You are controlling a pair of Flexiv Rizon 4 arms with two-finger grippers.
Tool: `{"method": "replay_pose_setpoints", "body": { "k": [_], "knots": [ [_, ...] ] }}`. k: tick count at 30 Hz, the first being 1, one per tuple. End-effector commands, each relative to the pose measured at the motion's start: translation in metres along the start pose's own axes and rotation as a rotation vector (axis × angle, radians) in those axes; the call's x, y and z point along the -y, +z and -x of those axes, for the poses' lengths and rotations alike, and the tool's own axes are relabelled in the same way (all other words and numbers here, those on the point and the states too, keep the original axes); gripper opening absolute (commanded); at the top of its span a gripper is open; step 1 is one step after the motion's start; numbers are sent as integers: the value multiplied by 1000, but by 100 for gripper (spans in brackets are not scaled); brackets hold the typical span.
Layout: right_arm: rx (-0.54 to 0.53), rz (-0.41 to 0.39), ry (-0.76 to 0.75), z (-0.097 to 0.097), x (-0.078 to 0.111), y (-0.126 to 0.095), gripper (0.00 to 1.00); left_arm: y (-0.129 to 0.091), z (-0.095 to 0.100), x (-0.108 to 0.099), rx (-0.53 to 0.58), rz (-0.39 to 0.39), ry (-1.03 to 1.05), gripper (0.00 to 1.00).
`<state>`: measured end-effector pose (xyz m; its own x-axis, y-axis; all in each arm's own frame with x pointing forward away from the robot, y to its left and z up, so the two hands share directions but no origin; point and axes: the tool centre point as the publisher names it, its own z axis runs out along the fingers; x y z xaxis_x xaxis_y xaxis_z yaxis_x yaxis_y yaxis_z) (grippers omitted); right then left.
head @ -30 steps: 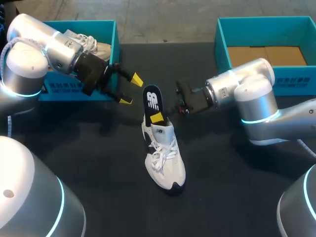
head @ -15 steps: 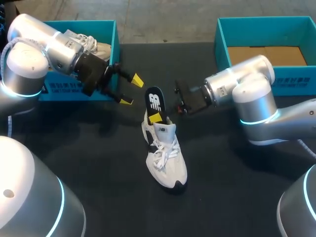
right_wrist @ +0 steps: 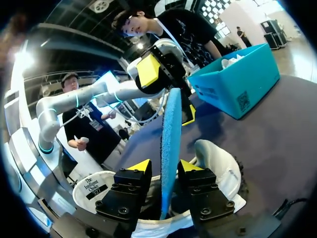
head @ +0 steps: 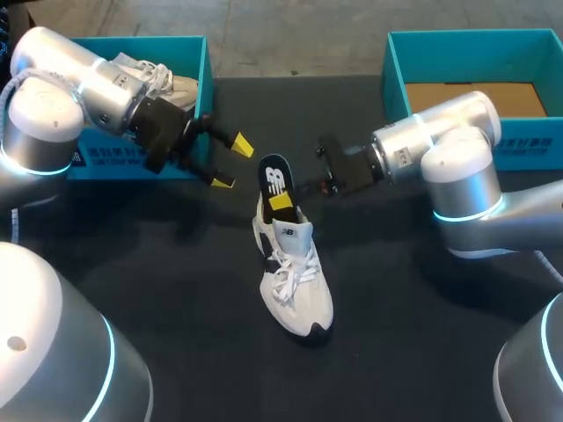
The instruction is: Take the shoe out of the shoebox, open the shoe tongue, remove and reinsert the insole, then place the shoe into the shoebox
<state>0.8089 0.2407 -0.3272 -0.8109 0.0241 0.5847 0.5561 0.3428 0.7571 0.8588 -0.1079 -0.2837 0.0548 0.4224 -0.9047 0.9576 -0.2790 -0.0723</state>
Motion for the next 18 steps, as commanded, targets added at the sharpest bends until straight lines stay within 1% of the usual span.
{"method": "replay_pose_setpoints", "body": {
  "k": [1,3,5,7,8,9,13,18],
  "knots": [
    [0,-5,-1,8,-4,-3,34,0,1,5,-4,12,1,100],
    [2,-7,-3,11,-6,-4,32,0,1,5,-4,14,-1,100],
    [-1,-10,-7,14,-8,-3,26,0,1,6,-5,16,-2,100],
    [-9,-15,-9,15,-9,-2,14,0,1,6,-6,16,-3,100],
    [-13,-16,-10,16,-9,-1,2,0,1,6,-6,17,-4,100],
    [-17,-17,-10,16,-9,0,0,0,1,6,-6,18,-5,100],
    [-36,-15,-4,15,-5,3,0,0,1,7,-6,20,-6,100],
    [-71,-8,11,11,4,6,0,0,1,6,-6,20,-8,100]
  ]
}}
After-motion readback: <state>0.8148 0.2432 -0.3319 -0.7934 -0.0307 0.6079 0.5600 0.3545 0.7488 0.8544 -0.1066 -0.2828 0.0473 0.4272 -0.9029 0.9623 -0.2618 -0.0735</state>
